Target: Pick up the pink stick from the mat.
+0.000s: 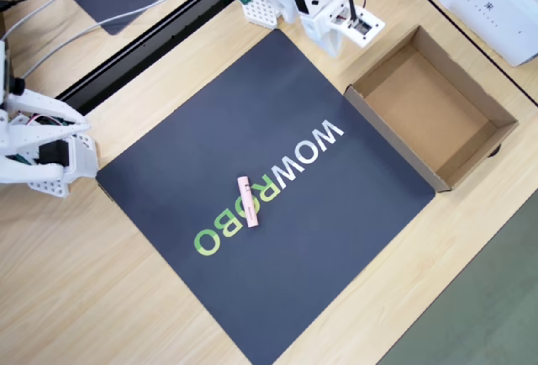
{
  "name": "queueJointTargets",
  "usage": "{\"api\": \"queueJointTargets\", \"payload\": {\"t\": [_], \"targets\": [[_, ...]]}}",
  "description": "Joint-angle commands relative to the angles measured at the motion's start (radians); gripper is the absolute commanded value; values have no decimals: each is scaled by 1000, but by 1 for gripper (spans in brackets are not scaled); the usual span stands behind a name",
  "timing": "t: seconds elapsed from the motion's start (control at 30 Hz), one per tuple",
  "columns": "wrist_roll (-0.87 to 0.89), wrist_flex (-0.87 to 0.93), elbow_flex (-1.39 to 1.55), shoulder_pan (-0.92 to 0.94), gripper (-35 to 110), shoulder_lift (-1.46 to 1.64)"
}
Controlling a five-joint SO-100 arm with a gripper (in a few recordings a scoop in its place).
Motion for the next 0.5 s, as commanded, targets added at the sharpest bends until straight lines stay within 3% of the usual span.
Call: {"api": "queueJointTargets", "payload": {"t": [0.0, 0.47], "targets": [[-12, -14, -100, 6, 0, -18], [-14, -140, -348, 109, 0, -304]]}}
